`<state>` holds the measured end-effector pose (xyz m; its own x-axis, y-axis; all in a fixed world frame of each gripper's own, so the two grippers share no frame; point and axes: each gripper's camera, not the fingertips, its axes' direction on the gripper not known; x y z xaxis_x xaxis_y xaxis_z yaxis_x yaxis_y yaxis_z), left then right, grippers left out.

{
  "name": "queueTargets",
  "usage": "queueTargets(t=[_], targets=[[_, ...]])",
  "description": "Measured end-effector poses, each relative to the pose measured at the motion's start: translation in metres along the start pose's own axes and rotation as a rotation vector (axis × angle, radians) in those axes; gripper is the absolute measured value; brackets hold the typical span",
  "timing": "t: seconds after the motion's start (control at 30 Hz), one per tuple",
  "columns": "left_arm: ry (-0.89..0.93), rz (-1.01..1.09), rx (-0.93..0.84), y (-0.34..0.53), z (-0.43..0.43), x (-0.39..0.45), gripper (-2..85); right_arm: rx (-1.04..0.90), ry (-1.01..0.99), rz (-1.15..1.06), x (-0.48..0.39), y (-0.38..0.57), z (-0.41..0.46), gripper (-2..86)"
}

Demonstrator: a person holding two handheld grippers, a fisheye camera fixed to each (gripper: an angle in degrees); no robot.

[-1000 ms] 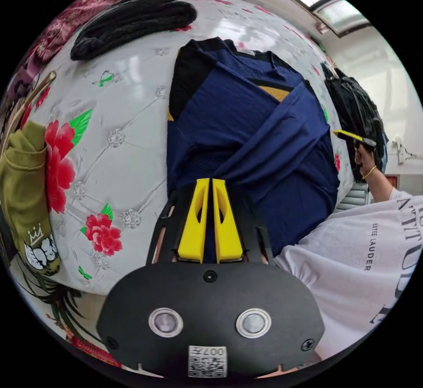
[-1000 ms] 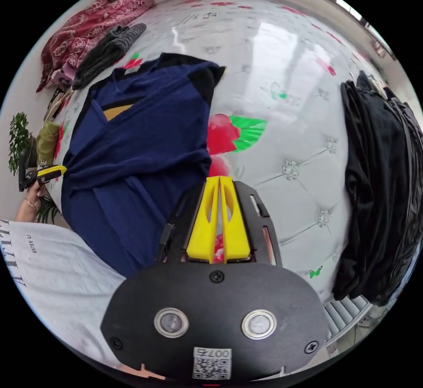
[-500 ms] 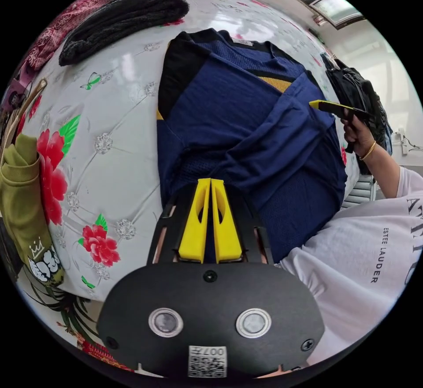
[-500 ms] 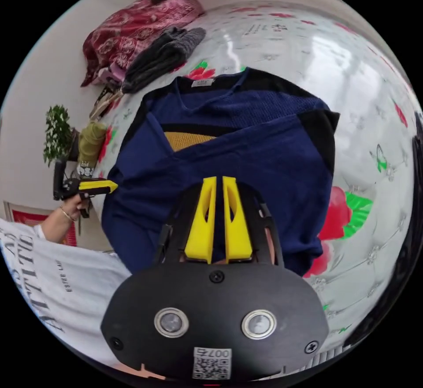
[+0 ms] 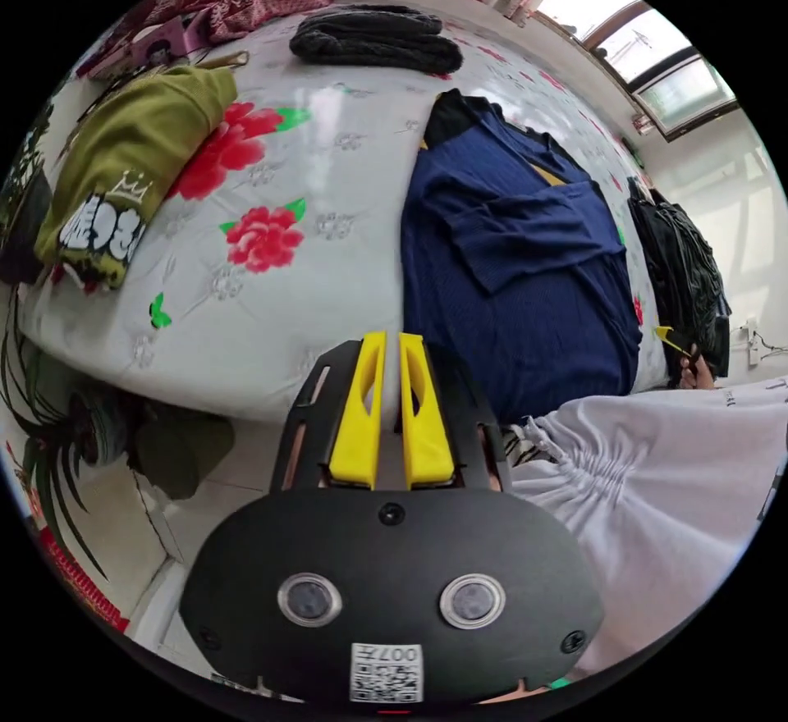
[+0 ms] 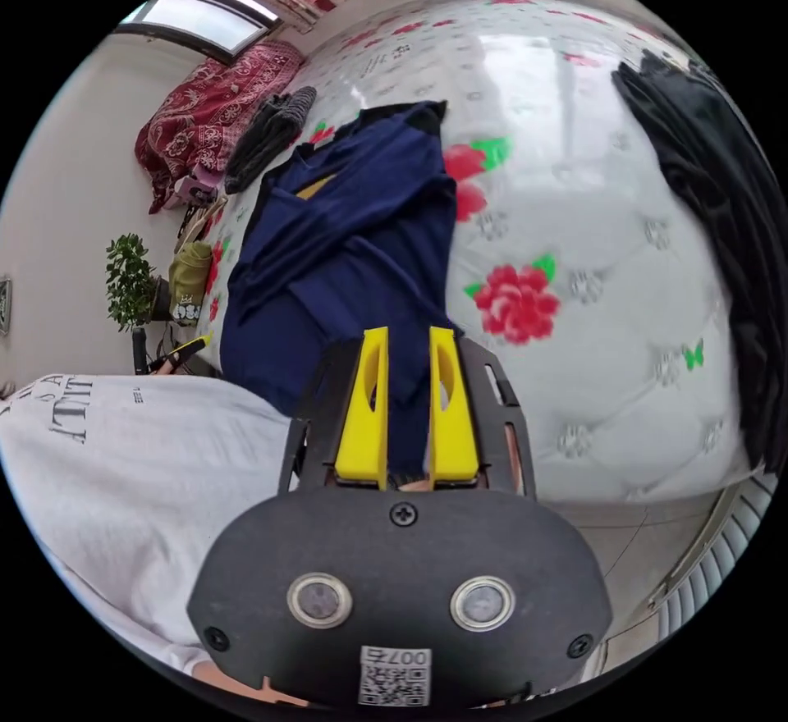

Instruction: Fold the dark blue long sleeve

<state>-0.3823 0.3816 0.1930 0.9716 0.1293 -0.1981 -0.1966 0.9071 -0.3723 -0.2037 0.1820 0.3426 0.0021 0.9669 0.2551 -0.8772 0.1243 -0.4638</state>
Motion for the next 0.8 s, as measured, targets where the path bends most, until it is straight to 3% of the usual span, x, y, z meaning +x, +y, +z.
queueTargets(t=[0.17,0.37,0.5,0.6,0.7,0.8], targets=[[0.031,-0.013,-0.054,0.071,0.012,-0.004,8.2,-0.088,-0.054,0.024,0.024,0.078,-0.010,7.5],[-0.001,0.159,-0.145,0.081,0.059,0.013,10.2,-0.202,-0.101,0.010,0.029,0.130,0.023,8.1],[-0.079,0.222,-0.246,0.070,0.090,0.023,8.0,-0.273,-0.156,0.022,0.026,0.126,0.052,7.2],[-0.171,0.243,-0.273,0.062,0.095,0.028,0.0,-0.306,-0.144,0.011,0.017,0.112,0.058,4.9],[-0.110,0.296,-0.297,0.062,0.087,0.024,-0.7,-0.350,-0.107,-0.016,0.008,0.105,0.048,1.5],[0.089,0.353,-0.273,0.063,0.041,0.009,-0.9,-0.334,-0.188,-0.087,0.000,0.112,0.009,0.2]])
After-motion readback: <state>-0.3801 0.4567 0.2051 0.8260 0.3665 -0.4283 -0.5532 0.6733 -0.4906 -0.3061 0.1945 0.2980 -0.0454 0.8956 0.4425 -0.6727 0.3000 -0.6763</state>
